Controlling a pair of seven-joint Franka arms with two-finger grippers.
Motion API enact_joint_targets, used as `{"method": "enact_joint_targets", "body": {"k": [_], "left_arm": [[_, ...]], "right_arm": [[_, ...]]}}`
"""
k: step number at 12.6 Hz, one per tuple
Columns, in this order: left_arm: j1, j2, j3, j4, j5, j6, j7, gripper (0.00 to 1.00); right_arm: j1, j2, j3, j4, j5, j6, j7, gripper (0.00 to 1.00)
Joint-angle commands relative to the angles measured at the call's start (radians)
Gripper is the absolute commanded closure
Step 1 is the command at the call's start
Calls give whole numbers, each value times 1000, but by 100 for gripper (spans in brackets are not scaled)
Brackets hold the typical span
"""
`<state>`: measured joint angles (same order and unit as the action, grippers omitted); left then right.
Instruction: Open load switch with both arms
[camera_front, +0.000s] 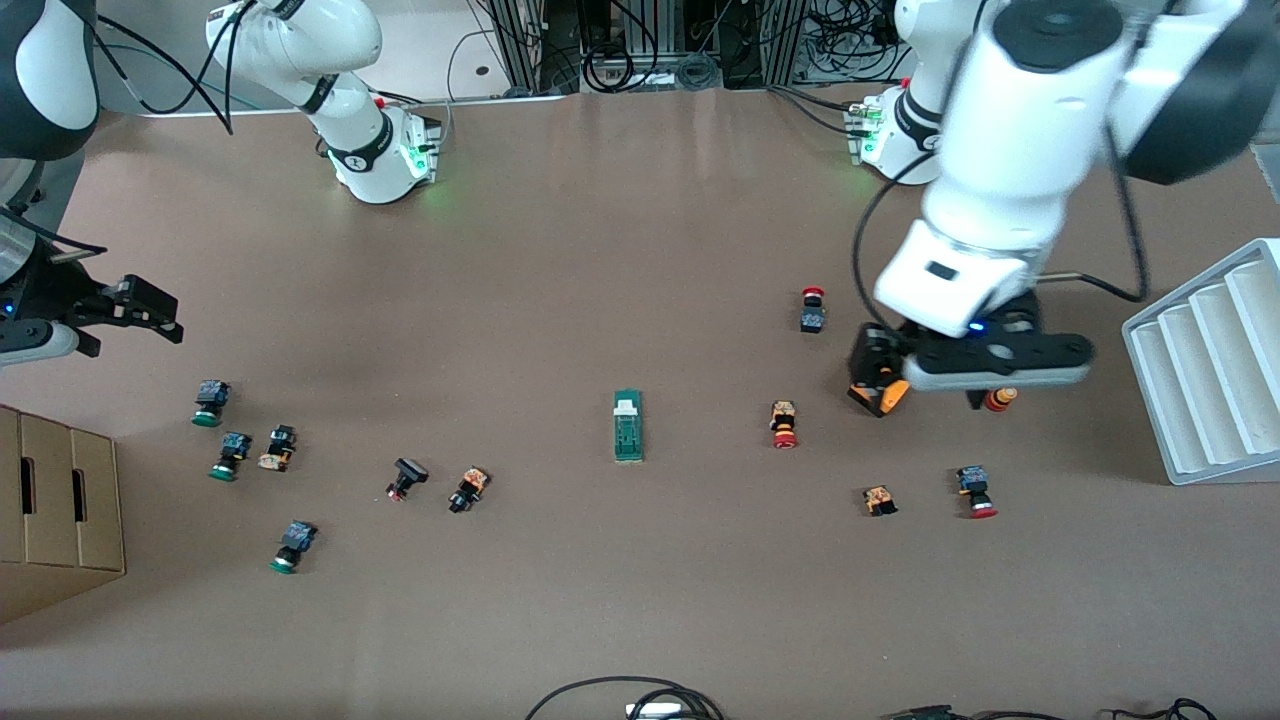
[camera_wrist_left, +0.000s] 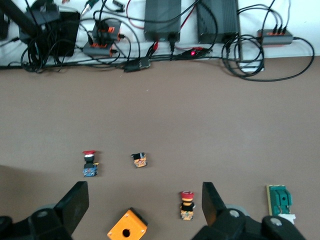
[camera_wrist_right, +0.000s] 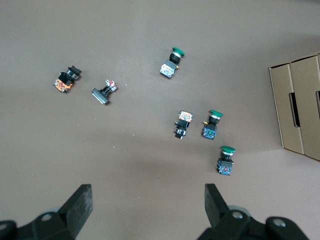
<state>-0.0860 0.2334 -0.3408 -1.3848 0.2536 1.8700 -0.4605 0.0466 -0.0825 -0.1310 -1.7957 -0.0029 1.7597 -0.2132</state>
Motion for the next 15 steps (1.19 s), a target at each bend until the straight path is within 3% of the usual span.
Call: {"method": "enact_joint_targets", "body": {"k": [1, 5, 9, 15], "left_arm": [[17, -20, 72, 3, -89, -52, 74, 0], [81, -31, 141, 6, -177, -109, 183, 0], [84, -39, 276, 6, -243, -166, 274, 0], [112, -25, 327, 4, -244, -207, 339, 0]], "right_arm": [[4, 17, -2, 25, -25, 3, -6, 0], [4, 17, -4, 25, -25, 3, -6, 0], [4, 17, -2, 25, -25, 3, -6, 0], [3, 18, -2, 25, -26, 4, -6, 0]]}}
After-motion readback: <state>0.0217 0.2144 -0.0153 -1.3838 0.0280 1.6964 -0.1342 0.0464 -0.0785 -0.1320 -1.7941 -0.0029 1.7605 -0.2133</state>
